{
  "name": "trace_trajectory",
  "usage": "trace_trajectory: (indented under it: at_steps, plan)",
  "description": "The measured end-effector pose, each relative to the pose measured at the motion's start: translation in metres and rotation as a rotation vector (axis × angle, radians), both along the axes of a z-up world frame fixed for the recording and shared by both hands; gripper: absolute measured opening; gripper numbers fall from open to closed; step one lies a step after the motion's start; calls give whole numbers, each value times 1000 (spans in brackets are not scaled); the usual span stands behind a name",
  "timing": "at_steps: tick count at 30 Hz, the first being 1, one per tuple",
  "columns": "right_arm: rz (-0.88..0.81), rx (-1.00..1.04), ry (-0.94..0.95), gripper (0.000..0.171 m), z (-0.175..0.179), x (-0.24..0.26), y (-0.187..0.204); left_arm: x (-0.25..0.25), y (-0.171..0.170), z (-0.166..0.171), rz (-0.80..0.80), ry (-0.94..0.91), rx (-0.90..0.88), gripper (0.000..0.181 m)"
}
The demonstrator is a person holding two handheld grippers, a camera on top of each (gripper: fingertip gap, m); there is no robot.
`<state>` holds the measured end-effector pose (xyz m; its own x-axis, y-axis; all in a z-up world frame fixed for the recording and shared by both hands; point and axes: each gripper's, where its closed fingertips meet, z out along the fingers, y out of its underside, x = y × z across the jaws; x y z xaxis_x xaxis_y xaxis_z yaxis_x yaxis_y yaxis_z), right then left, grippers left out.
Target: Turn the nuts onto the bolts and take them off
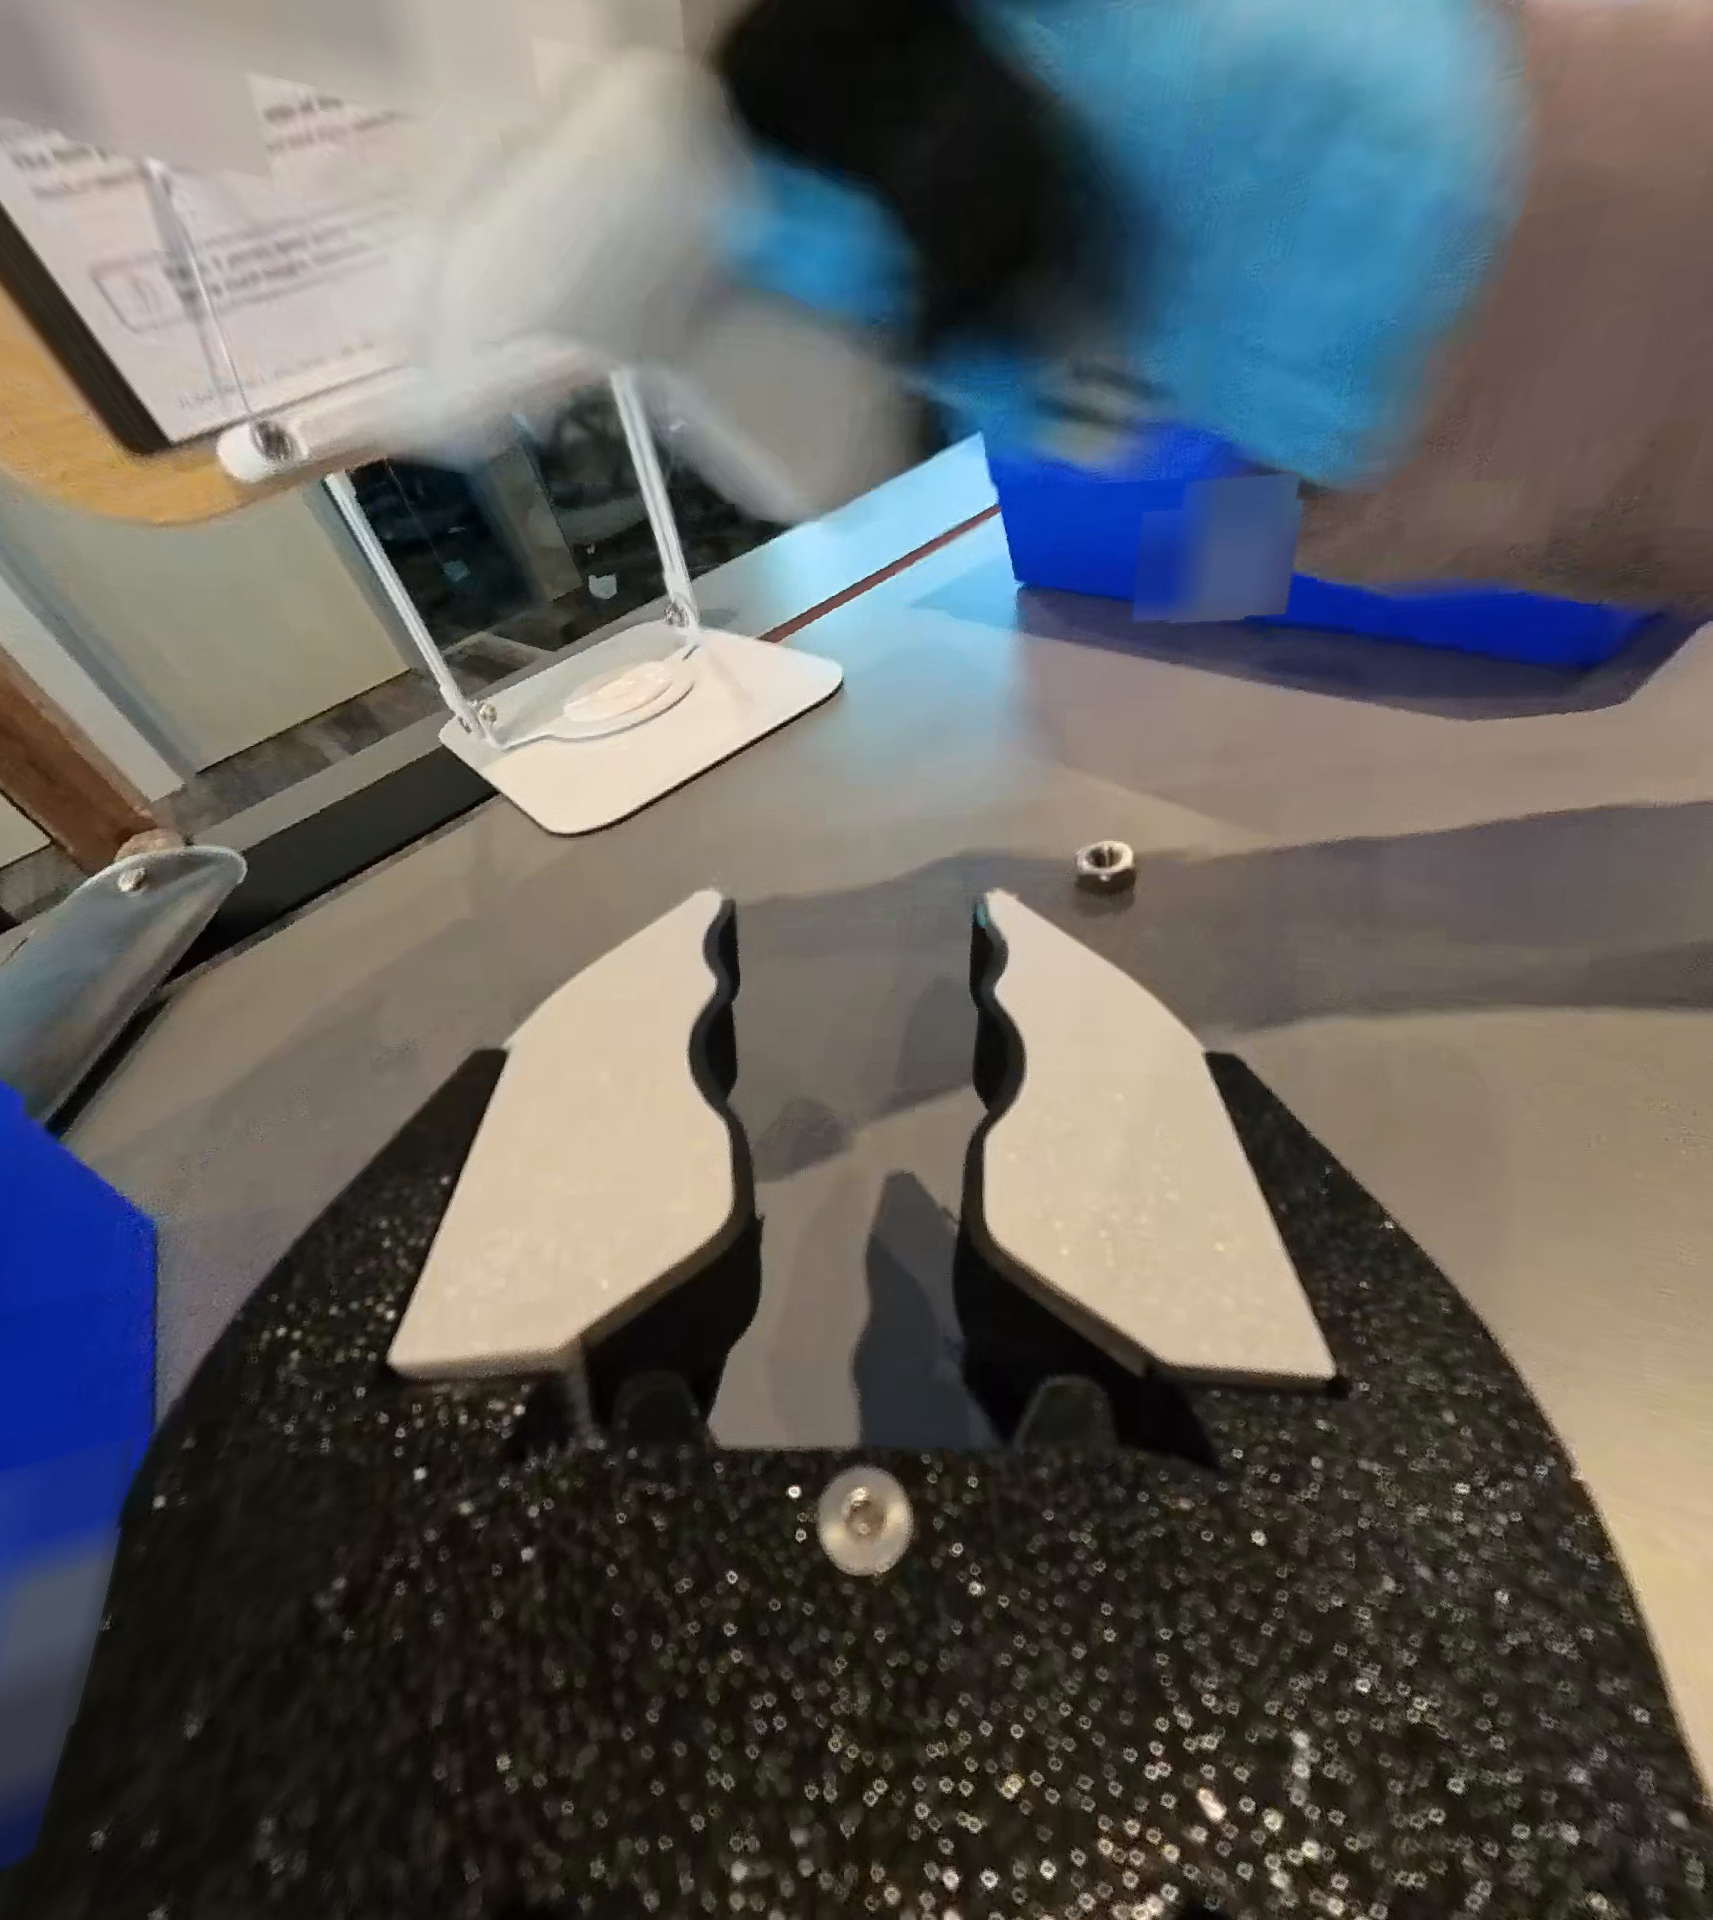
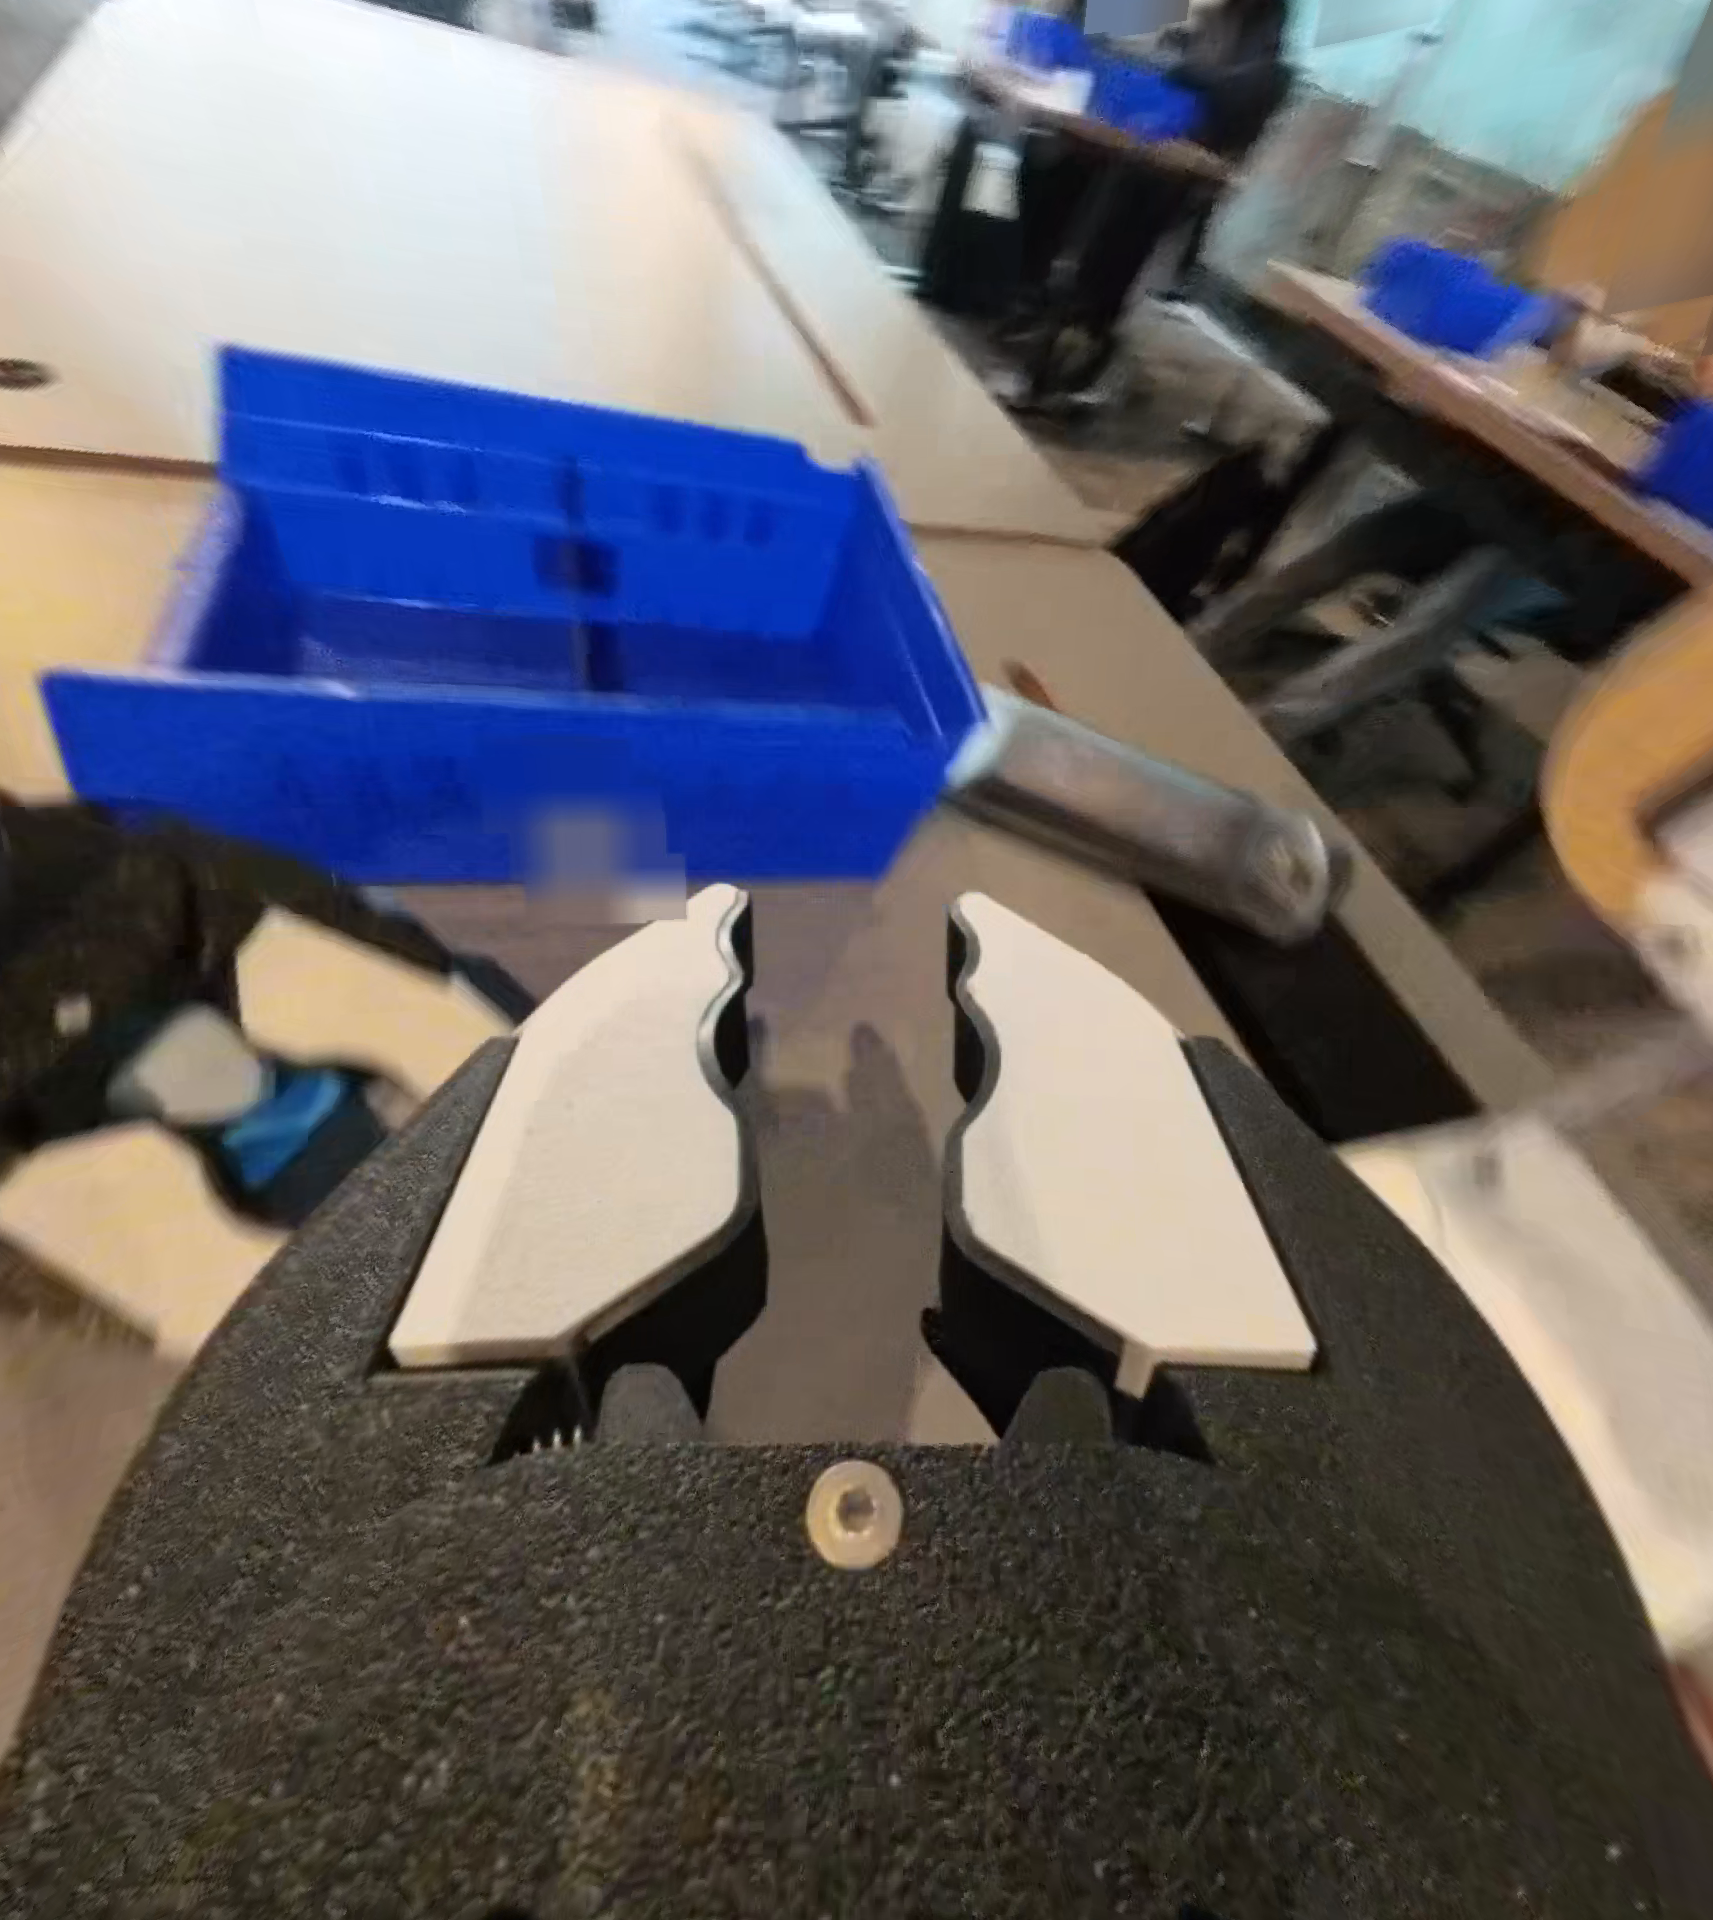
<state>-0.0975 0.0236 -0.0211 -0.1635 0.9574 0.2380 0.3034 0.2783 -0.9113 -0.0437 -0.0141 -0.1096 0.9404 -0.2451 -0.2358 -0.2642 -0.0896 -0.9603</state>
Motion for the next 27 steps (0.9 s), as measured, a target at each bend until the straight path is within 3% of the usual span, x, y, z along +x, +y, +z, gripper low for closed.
trace_trajectory:
  at_steps: [1, 5, 8, 17, 21, 27]
  plan:
    - [-78, -23, 18, 34, -14, 24, 7, 0, 0, -1, -1, -1, -9, 42]
    - [-301, -8, 22, 35, -68, 102, 21, 18, -1, -14, -80, 21, -123, 34]
    - [-365, 32, 134, 31, -75, 141, 14, 38, 10, -28, -115, 82, -230, 38]
    - [-373, 209, 451, 29, -32, 186, 0, 83, 65, -51, -230, 89, -517, 41]
    - [-377, 181, 513, 29, -24, 194, 1, 89, 68, -71, -261, 101, -672, 44]
    - [-377, 199, 525, 29, -21, 195, -2, 84, 67, -75, -256, 110, -683, 31]
